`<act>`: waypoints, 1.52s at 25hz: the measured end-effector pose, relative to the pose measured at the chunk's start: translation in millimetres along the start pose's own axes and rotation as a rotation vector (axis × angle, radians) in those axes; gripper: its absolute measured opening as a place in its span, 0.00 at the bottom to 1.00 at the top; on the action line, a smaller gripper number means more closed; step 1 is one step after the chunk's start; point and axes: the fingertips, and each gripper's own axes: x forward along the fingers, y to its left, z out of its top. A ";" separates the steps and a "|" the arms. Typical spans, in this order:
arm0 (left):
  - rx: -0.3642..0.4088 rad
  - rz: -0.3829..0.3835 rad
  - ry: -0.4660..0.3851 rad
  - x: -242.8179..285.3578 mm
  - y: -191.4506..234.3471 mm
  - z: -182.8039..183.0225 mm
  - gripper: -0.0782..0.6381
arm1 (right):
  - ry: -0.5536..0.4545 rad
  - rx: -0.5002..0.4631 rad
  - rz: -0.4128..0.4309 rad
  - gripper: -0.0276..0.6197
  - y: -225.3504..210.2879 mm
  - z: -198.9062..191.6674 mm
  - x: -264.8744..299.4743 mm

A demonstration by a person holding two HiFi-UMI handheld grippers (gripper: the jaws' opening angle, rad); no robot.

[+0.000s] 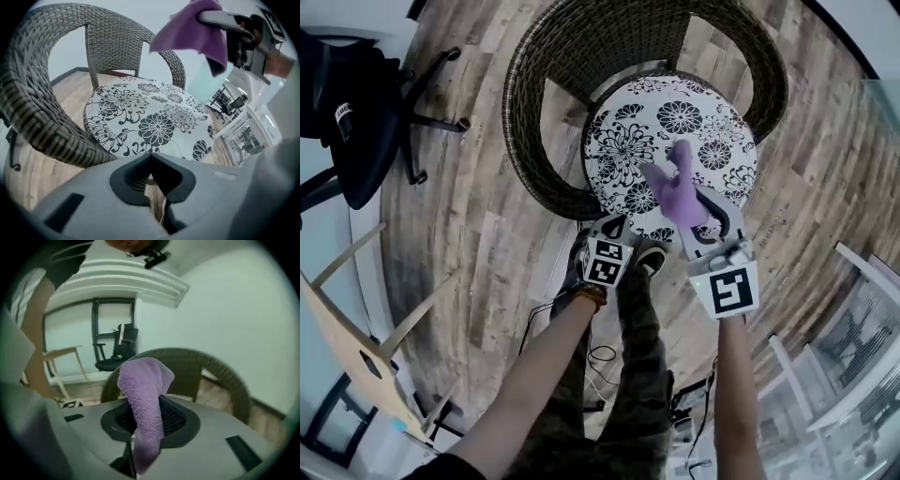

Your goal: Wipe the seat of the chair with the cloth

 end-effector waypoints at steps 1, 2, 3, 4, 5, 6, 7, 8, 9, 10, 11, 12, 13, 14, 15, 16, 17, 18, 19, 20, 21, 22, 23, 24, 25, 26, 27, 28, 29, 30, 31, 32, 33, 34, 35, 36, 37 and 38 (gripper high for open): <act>0.001 0.000 -0.003 0.1 0.0 0.6 0.13 | 0.087 0.083 0.115 0.20 20.8 -24.7 14.0; 0.004 0.000 -0.006 0.4 0.5 1.8 0.13 | 0.139 0.132 0.212 0.20 40.3 -43.0 27.9; 0.006 0.000 -0.009 0.5 1.1 2.9 0.13 | 0.174 0.150 0.290 0.19 57.9 -58.4 41.3; 0.006 0.000 -0.010 0.6 1.4 3.4 0.13 | 0.214 0.148 0.350 0.19 73.4 -74.1 53.1; 0.004 0.000 -0.010 0.6 1.4 3.5 0.13 | 0.263 0.135 0.394 0.19 86.5 -90.6 62.9; 0.002 0.001 -0.009 0.7 1.1 3.3 0.13 | 0.311 0.110 0.425 0.19 96.8 -106.3 71.3; 0.000 0.002 -0.009 0.8 0.8 3.1 0.13 | 0.347 0.066 0.447 0.19 104.3 -119.4 78.5; -0.003 0.003 -0.008 1.0 0.5 3.2 0.13 | 0.369 0.002 0.464 0.19 109.9 -129.6 84.7; -0.007 0.004 -0.007 0.9 0.2 3.1 0.13 | 0.383 -0.069 0.477 0.19 114.2 -138.2 89.9; -0.011 0.004 -0.005 0.7 -0.4 2.7 0.13 | 0.398 -0.127 0.489 0.19 118.2 -147.0 94.1; -0.015 0.005 -0.002 0.6 -0.9 2.2 0.13 | 0.416 -0.156 0.502 0.19 122.0 -156.0 97.7; -0.018 0.006 0.000 0.6 -0.6 1.8 0.13 | 0.428 -0.158 0.514 0.18 125.0 -162.8 101.3; -0.024 0.011 0.003 0.8 0.6 2.0 0.13 | 0.427 -0.147 0.519 0.18 126.1 -166.0 105.0; -0.033 0.017 0.008 1.2 2.3 2.8 0.13 | 0.417 -0.142 0.520 0.18 125.5 -166.5 108.1; -0.044 0.023 0.013 1.9 3.4 3.9 0.13 | 0.408 -0.150 0.515 0.18 123.2 -166.8 110.0; -0.055 0.028 0.017 2.4 3.4 4.5 0.13 | 0.407 -0.166 0.502 0.18 119.4 -168.9 110.6; -0.063 0.029 0.020 2.5 2.7 4.1 0.13 | 0.419 -0.180 0.481 0.18 114.3 -173.4 110.2; -0.066 0.029 0.021 2.0 2.4 3.1 0.13 | 0.436 -0.184 0.455 0.18 108.2 -179.2 110.0; -0.065 0.028 0.019 1.4 2.6 2.1 0.13 | 0.454 -0.171 0.429 0.18 101.3 -184.4 110.4; -0.064 0.026 0.014 1.1 2.8 1.7 0.13 | 0.466 -0.143 0.410 0.18 94.3 -187.9 111.1; -0.064 0.023 0.010 1.0 2.5 1.7 0.13 | 0.473 -0.108 0.399 0.18 88.2 -189.6 111.2; -0.068 0.020 0.006 0.8 1.9 1.6 0.13 | 0.477 -0.079 0.394 0.18 83.6 -190.5 110.8; -0.073 0.019 0.002 0.5 1.6 1.3 0.13 | 0.478 -0.063 0.393 0.18 80.3 -191.1 110.3; -0.080 0.020 -0.001 0.2 2.0 1.1 0.13 | 0.478 -0.056 0.391 0.18 77.5 -191.5 110.3; -0.086 0.020 -0.004 0.2 2.8 1.1 0.13 | 0.478 -0.052 0.386 0.18 74.3 -192.0 110.4; -0.089 0.021 -0.007 0.4 3.4 1.3 0.13 | 0.479 -0.047 0.380 0.18 70.4 -193.0 110.2; -0.090 0.021 -0.007 0.8 3.3 1.5 0.13 | 0.483 -0.040 0.371 0.18 65.9 -194.8 109.3; -0.090 0.020 -0.007 1.1 2.8 1.7 0.13 | 0.487 -0.033 0.363 0.19 60.8 -197.0 107.9; -0.089 0.019 -0.006 1.1 2.5 1.6 0.13 | 0.490 -0.027 0.356 0.19 55.7 -198.8 106.6; -0.089 0.018 -0.006 0.9 2.4 1.3 0.13 | 0.492 -0.021 0.350 0.19 50.7 -199.8 105.7; -0.088 0.019 -0.007 0.6 2.7 1.0 0.13 | 0.493 -0.011 0.345 0.19 46.0 -200.7 105.0; -0.088 0.019 -0.007 0.5 3.0 0.8 0.13 | 0.494 0.007 0.338 0.19 41.5 -201.9 104.4; -0.088 0.020 -0.007 0.4 3.2 0.6 0.13 | 0.494 0.034 0.328 0.20 37.3 -203.5 103.7; -0.088 0.020 -0.008 0.4 3.1 0.6 0.13 | 0.494 0.058 0.318 0.20 33.1 -204.8 102.9; -0.087 0.019 -0.009 0.5 2.9 0.7 0.13 | 0.496 0.072 0.309 0.20 28.7 -205.7 101.7; -0.087 0.019 -0.011 0.4 2.8 1.1 0.13 | 0.498 0.076 0.300 0.20 24.2 -206.3 100.3; -0.087 0.018 -0.012 0.2 2.8 1.5 0.13 | 0.499 0.075 0.294 0.20 19.9 -206.6 99.1; -0.088 0.018 -0.013 -0.1 3.1 1.7 0.13 | 0.500 0.071 0.288 0.20 15.9 -206.5 98.0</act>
